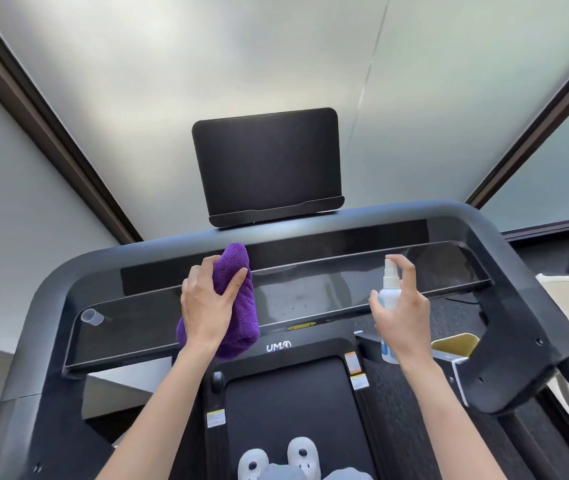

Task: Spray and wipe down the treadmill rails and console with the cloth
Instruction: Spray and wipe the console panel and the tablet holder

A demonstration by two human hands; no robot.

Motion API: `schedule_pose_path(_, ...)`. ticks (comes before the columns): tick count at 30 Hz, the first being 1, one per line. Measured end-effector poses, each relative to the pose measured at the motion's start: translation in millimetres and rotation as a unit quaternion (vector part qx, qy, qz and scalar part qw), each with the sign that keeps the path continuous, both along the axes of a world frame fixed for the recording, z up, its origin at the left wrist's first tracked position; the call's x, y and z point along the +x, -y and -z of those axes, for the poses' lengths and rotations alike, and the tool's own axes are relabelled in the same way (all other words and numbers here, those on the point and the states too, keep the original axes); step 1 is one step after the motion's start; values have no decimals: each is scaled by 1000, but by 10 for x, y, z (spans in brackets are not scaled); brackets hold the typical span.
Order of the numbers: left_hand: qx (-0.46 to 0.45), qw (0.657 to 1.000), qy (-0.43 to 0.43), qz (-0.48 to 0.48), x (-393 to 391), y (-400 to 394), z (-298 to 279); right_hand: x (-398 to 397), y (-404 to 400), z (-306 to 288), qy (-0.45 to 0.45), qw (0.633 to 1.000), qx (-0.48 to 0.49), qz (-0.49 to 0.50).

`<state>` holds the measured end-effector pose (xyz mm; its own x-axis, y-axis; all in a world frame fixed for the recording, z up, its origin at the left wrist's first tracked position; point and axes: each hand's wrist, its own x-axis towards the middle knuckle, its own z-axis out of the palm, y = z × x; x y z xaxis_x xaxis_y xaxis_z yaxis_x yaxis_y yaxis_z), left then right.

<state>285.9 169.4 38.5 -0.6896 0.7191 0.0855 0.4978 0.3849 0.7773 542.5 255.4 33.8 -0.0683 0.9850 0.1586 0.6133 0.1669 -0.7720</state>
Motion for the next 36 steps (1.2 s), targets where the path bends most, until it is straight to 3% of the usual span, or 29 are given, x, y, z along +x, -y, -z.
schedule_pose_path(4,-5,1000,-6,19,107,-79,10,51,-62,21,-4,997,44,57)
schedule_pose_path(10,-5,999,-10,34,224,-183,23,256,-105,99,33,998,25,49)
schedule_pose_path(25,-5,999,-10,52,388,-321,46,698,-466,131,55,982,28,181)
schedule_pose_path(30,-7,999,-14,50,401,-325,63,741,-581,142,16,979,3,205)
schedule_pose_path(36,-10,998,-19,51,408,-330,64,730,-546,151,46,979,-36,197)
